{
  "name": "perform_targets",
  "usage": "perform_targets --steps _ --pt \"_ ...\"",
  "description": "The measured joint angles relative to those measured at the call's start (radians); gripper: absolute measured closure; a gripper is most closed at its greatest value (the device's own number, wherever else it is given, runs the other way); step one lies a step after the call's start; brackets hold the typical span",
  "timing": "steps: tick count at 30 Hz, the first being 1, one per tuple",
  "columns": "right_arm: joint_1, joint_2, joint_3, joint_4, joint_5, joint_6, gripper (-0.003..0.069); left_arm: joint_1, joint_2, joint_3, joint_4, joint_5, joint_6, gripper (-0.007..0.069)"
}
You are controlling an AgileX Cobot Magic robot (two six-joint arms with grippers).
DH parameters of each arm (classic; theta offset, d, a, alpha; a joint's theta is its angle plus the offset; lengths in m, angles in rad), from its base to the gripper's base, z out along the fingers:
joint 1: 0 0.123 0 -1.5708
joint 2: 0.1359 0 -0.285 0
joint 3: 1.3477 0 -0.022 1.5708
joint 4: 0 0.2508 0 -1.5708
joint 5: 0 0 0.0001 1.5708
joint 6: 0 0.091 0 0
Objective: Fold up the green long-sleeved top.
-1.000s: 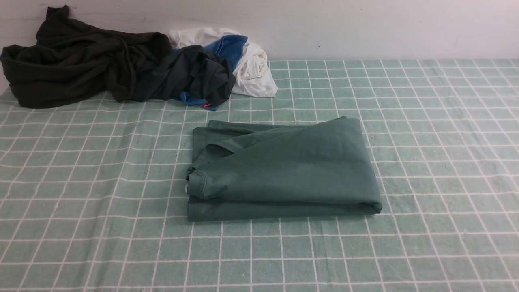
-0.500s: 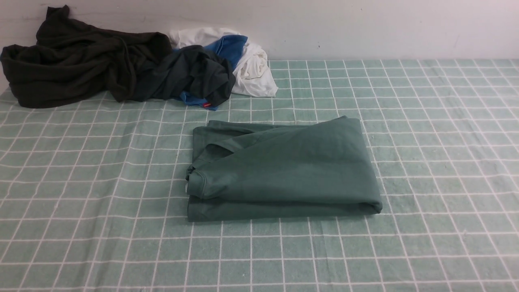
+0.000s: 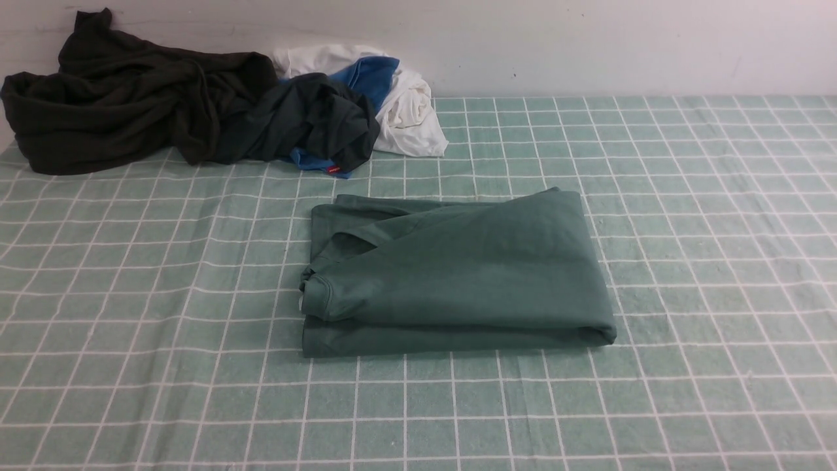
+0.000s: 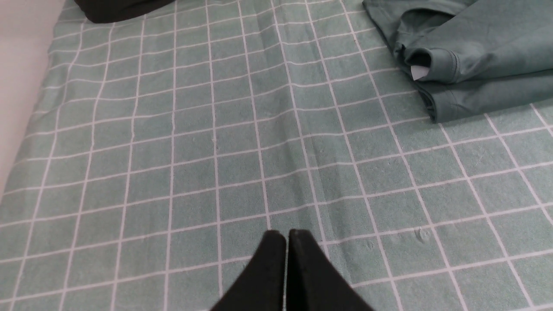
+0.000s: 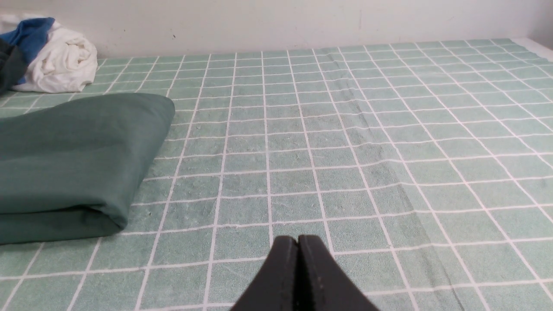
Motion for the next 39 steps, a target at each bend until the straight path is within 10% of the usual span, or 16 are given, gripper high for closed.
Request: perform_targets --steps 10,21,39 --pt "0.000 0.000 0.000 0.001 0.000 0.000 0.0672 0.000 0.000 0.039 -0.008 -0.065 0.000 0.0628" --pt "0.000 0.000 0.000 0.001 0.000 0.000 0.0672 0.210 -0.095 0.442 -0.212 -0.815 0.112 0.0628" --pt "0.000 0.000 0.000 0.002 0.001 0.000 0.0672 0.318 -0.214 0.573 -0.271 -0.655 0.205 0.0628"
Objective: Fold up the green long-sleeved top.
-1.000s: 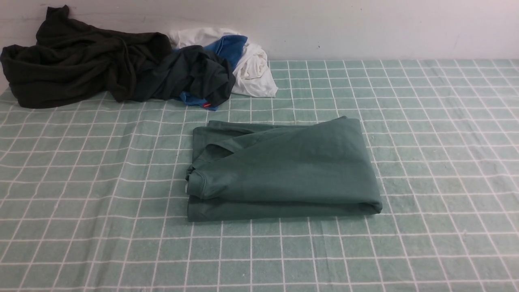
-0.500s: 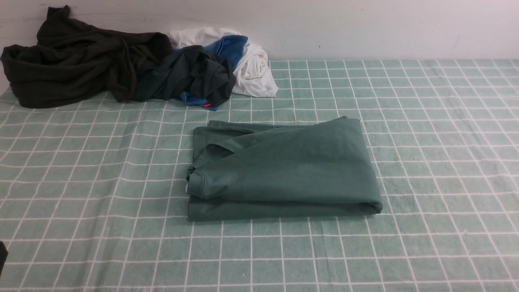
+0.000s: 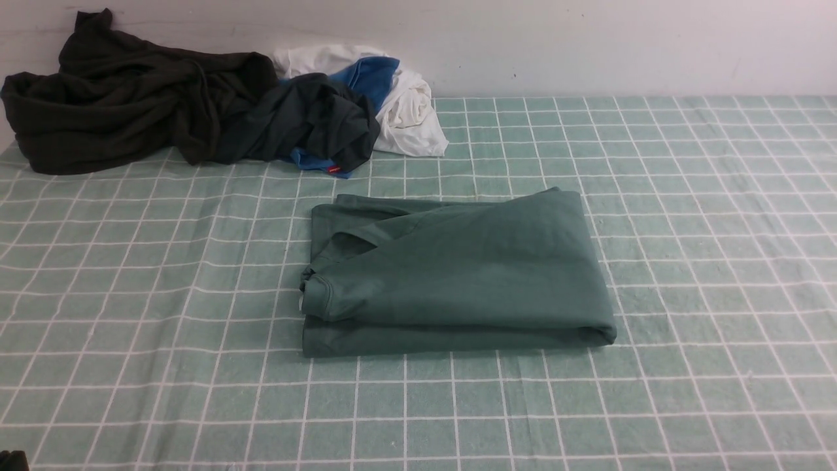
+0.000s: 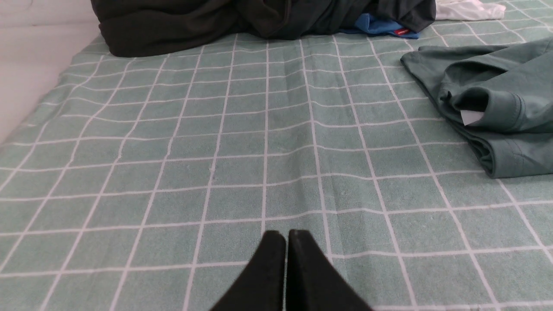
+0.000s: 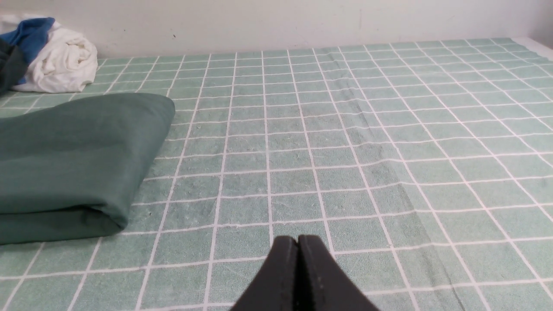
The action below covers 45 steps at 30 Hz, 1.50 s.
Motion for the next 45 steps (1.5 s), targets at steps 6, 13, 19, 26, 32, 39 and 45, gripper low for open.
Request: perform_targets --steps 6,13,19,26,32,39,45 --pt "0.000 0.000 0.000 0.000 0.000 0.000 0.0672 0.000 0.000 0.000 -0.001 0.001 0.000 0.0628" --pt "0.000 0.000 0.000 0.000 0.000 0.015 0.0672 0.000 0.000 0.000 -0.001 0.001 0.000 0.0627" --pt "0.000 0.000 0.000 0.000 0.000 0.016 0.0672 0.000 0.000 0.000 -0.001 0.001 0.000 0.0627" --pt "0.000 0.000 0.000 0.000 0.000 0.016 0.0672 0.000 0.000 0.000 -0.001 0.001 0.000 0.0627" --pt "0.000 0.000 0.000 0.000 0.000 0.016 0.0672 0.000 0.000 0.000 -0.001 0.001 0.001 0.0627" --pt "0.000 0.000 0.000 0.000 0.000 0.016 0.0672 0.000 0.000 0.000 -0.001 0.001 0.006 0.0627" --pt "0.000 0.000 0.000 0.000 0.000 0.016 0.0672 0.000 0.000 0.000 -0.001 0.001 0.006 0.0627"
